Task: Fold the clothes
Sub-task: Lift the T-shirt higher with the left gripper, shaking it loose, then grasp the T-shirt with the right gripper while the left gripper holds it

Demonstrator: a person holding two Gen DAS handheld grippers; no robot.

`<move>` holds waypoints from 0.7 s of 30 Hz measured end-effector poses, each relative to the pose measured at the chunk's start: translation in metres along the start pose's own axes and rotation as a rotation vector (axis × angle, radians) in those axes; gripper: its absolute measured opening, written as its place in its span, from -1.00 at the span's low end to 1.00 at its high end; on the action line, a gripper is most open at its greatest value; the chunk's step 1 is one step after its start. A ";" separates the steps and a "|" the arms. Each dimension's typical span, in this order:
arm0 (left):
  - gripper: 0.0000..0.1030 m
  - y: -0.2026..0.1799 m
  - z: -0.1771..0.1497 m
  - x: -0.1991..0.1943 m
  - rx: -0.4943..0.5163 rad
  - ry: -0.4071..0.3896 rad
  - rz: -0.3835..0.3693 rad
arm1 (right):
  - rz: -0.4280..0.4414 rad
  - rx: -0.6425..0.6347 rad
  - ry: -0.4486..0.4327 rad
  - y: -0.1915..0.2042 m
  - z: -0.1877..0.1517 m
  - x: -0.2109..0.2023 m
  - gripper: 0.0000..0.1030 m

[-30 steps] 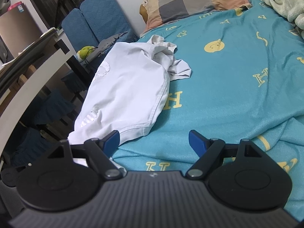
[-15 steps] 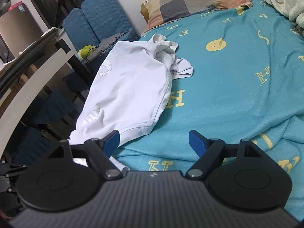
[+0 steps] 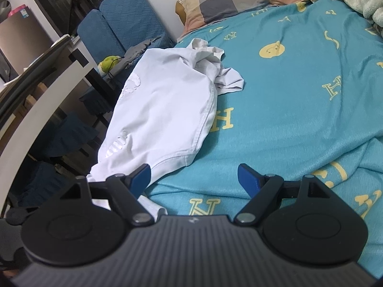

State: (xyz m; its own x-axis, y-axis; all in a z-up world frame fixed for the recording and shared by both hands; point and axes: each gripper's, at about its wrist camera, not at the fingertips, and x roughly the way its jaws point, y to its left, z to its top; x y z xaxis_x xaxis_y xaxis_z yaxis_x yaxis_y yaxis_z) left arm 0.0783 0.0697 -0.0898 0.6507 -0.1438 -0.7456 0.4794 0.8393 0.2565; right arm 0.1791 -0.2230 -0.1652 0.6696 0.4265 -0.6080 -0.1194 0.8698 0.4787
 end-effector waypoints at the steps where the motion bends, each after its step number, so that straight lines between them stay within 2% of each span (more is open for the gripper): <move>1: -0.66 0.004 0.001 0.000 -0.030 -0.009 0.001 | 0.000 0.002 0.002 0.000 0.000 0.000 0.58; 2: -0.76 0.008 0.002 0.001 -0.062 -0.020 0.002 | 0.000 0.002 0.002 0.000 0.000 0.001 0.58; 3: -0.77 0.012 0.003 -0.003 -0.101 -0.048 0.011 | -0.002 -0.003 0.000 0.000 -0.001 0.001 0.58; 6: -0.78 0.026 0.009 -0.027 -0.190 -0.173 0.016 | -0.005 -0.035 -0.008 0.002 -0.002 0.001 0.58; 11: -0.78 0.052 0.011 -0.082 -0.394 -0.446 0.011 | 0.006 -0.144 -0.044 0.016 -0.006 0.002 0.59; 14: -0.78 0.065 0.007 -0.098 -0.486 -0.533 0.001 | 0.039 -0.223 -0.067 0.034 -0.009 0.009 0.59; 16: -0.78 0.071 0.006 -0.101 -0.521 -0.554 -0.004 | 0.041 -0.238 -0.074 0.041 -0.009 0.021 0.59; 21: -0.78 0.078 0.003 -0.105 -0.545 -0.549 0.002 | 0.043 -0.272 -0.090 0.060 -0.010 0.053 0.59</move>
State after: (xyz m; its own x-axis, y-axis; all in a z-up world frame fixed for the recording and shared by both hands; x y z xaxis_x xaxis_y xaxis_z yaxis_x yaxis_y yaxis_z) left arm 0.0490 0.1485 0.0103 0.9182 -0.2616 -0.2973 0.2127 0.9591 -0.1871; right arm 0.2002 -0.1455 -0.1744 0.7207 0.4517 -0.5259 -0.3338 0.8910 0.3079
